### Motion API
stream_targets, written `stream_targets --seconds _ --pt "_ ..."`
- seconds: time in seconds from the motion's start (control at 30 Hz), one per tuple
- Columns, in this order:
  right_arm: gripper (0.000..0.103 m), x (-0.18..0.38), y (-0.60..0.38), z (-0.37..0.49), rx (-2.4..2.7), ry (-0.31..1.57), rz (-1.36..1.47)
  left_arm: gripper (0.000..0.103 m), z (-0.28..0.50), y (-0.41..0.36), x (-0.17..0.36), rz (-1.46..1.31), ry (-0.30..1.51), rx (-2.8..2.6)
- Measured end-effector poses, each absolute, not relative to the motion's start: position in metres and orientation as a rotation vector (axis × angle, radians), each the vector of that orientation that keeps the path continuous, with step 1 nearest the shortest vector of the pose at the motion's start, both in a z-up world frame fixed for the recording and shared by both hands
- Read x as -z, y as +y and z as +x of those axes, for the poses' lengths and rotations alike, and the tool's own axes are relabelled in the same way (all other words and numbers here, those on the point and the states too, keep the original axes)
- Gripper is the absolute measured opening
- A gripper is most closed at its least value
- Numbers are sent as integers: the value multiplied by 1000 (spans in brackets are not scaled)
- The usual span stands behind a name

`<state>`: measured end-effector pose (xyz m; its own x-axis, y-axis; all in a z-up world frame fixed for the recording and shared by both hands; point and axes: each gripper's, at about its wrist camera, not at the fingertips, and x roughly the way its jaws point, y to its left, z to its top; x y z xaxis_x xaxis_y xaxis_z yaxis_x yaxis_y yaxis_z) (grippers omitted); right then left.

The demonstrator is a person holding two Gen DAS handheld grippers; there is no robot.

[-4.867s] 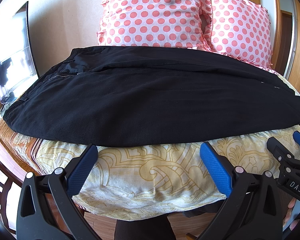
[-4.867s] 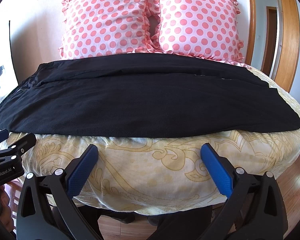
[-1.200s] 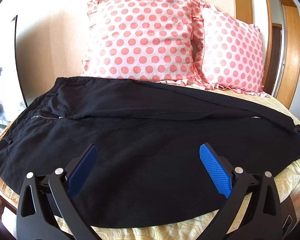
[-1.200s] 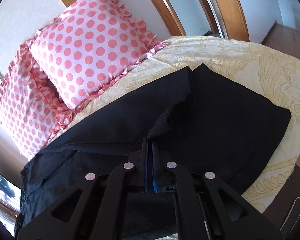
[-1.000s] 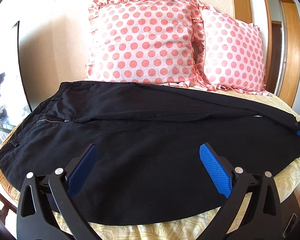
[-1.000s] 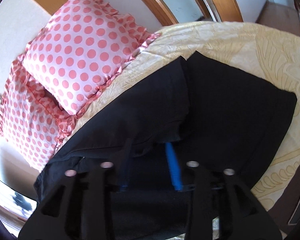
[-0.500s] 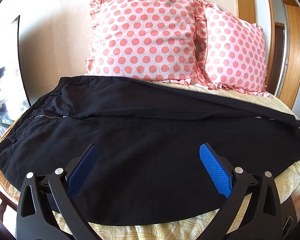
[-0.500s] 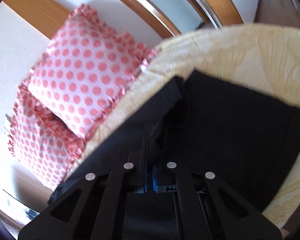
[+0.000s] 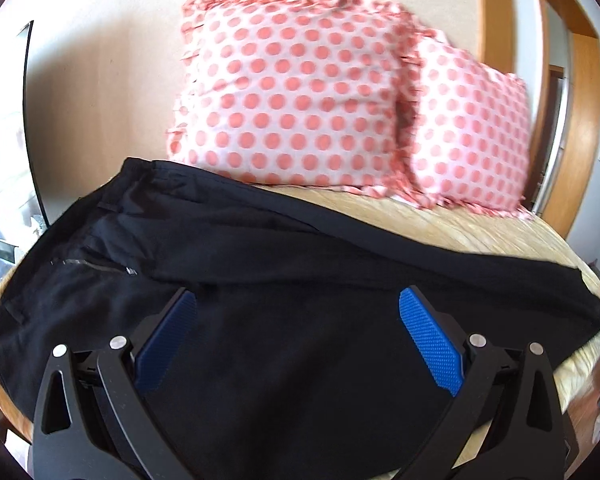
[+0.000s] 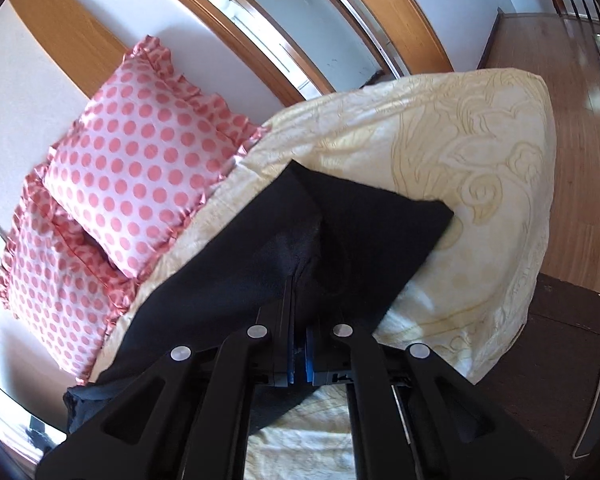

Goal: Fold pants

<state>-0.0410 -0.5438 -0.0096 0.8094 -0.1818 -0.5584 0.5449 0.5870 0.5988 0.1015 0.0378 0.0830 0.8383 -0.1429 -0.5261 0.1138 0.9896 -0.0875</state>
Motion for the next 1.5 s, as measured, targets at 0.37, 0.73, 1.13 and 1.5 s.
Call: stream_targets --seconds 0.37,0.73,1.13,1.5 --pt "3 10 -537 -39 449 492 711 99 328 92 -97 -120 856 -147" --pt "3 7 -536 -36 451 518 665 34 421 151 -41 -395 1060 -301" --pt "3 2 -545 -34 417 505 697 8 275 191 -125 -498 780 -177" --pt "3 -17 -559 -31 467 465 664 8 40 208 -92 -501 628 -229"
